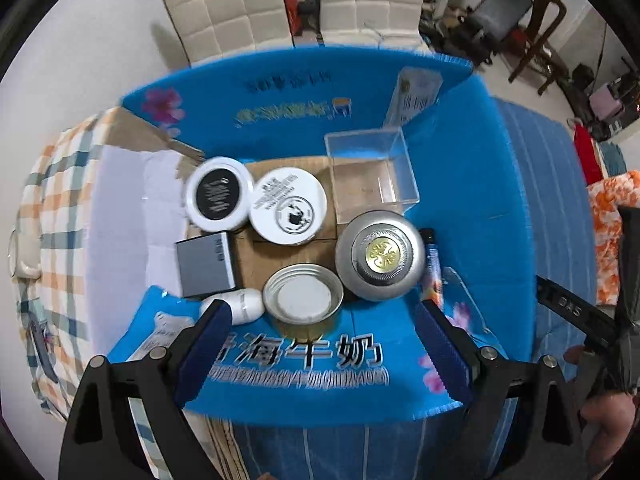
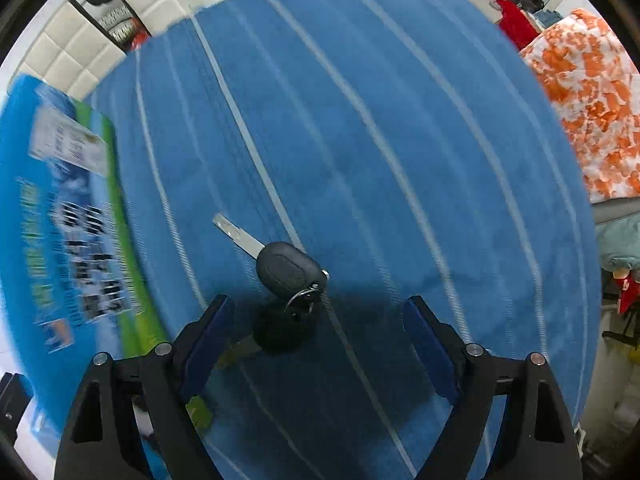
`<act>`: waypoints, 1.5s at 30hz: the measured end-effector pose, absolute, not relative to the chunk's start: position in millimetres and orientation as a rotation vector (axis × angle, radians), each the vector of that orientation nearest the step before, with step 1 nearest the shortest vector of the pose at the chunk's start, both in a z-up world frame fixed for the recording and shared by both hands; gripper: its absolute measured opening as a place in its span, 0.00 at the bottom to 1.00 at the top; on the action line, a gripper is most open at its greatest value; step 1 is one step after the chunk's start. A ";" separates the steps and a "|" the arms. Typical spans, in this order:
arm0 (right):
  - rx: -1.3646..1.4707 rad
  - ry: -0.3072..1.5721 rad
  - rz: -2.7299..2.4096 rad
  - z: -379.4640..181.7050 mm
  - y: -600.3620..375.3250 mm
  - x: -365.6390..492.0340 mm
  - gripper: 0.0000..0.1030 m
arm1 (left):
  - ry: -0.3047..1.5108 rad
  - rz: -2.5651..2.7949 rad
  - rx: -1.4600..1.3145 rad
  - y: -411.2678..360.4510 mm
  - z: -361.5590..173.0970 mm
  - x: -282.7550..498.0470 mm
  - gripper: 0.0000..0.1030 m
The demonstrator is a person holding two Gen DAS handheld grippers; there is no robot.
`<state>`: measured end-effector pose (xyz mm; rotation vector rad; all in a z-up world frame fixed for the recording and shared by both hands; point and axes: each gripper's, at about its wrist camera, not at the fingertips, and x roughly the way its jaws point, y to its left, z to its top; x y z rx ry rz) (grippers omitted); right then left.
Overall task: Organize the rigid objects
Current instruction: 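Grasp the black car key by its head with the right tool, then carry the car key into the blue box and open the right tool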
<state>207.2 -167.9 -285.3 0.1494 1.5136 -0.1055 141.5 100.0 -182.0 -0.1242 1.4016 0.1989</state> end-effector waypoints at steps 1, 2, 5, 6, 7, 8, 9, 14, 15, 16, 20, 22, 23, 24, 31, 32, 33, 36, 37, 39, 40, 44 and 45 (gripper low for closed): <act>0.143 1.527 -0.110 -292.8 -165.6 206.9 0.80 | 1.412 0.202 -0.121 100.1 -188.9 145.3 0.91; 0.107 1.504 -0.125 -293.6 -161.9 205.5 0.76 | 1.418 0.206 -0.118 100.5 -193.7 148.3 0.91; 0.080 1.465 -0.135 -293.4 -156.7 202.0 0.71 | 1.444 0.207 -0.113 102.8 -207.3 153.0 0.91; 0.071 1.457 -0.131 -292.6 -154.6 201.7 0.66 | 1.450 0.211 -0.109 104.0 -210.6 153.8 0.91; 0.057 1.448 -0.124 -291.1 -149.9 200.1 0.45 | 1.455 0.213 -0.105 104.9 -212.8 154.2 0.91; 0.030 1.441 -0.108 -288.0 -141.4 199.1 0.24 | 1.457 0.214 -0.105 106.4 -213.4 154.2 0.91; -0.002 1.447 -0.107 -287.7 -134.7 198.9 0.23 | 1.458 0.216 -0.108 107.8 -214.4 154.2 0.91; -0.034 1.442 -0.094 -287.9 -121.1 195.4 0.13 | 1.460 0.220 -0.119 113.4 -216.9 154.0 0.91; -0.028 1.438 -0.094 -283.0 -122.8 191.5 0.10 | 1.453 0.215 -0.123 112.8 -214.2 152.7 0.91; -0.026 1.434 -0.097 -279.2 -123.8 188.8 0.08 | 1.445 0.208 -0.127 113.4 -211.5 151.9 0.91; 0.015 1.392 -0.075 -244.5 -131.0 176.9 0.07 | 1.415 0.190 -0.131 111.0 -197.1 148.0 0.91; 0.018 1.369 -0.066 -231.3 -133.6 169.9 0.07 | 1.402 0.177 -0.139 110.2 -188.1 143.4 0.91; 0.023 1.353 -0.060 -221.6 -132.4 165.4 0.07 | 1.396 0.174 -0.141 109.5 -184.5 141.7 0.91; 0.025 1.341 -0.054 -211.7 -129.5 162.2 0.07 | 1.391 0.168 -0.144 108.6 -180.1 139.1 0.91; 0.047 1.226 0.023 -128.6 -128.3 136.6 0.05 | 1.353 0.125 -0.177 104.4 -153.8 124.3 0.91; 0.048 1.204 0.043 -114.0 -125.7 132.9 0.05 | 1.346 0.122 -0.177 104.5 -150.4 122.5 0.91; 0.043 1.185 0.062 -101.8 -122.9 130.3 0.05 | 1.341 0.122 -0.179 105.8 -145.5 119.7 0.91; 0.024 1.124 0.130 -64.3 -106.7 118.6 0.05 | 1.324 0.118 -0.213 114.8 -130.6 116.8 0.91; 0.021 1.108 0.160 -52.4 -99.5 114.1 0.05 | 1.307 0.123 -0.225 120.0 -121.2 113.4 0.91; 0.029 1.092 0.214 -38.4 -85.5 111.0 0.05 | 1.284 0.134 -0.235 128.7 -111.7 110.1 0.91; 0.026 1.088 0.237 -34.0 -78.2 109.2 0.05 | 1.273 0.140 -0.241 133.5 -106.8 108.2 0.91; 0.030 1.091 0.361 -25.4 -34.6 105.5 0.05 | 1.245 0.172 -0.268 154.7 -92.2 99.3 0.91; 0.031 1.099 0.383 -28.4 -28.9 107.0 0.05 | 1.238 0.182 -0.269 159.5 -89.9 97.2 0.91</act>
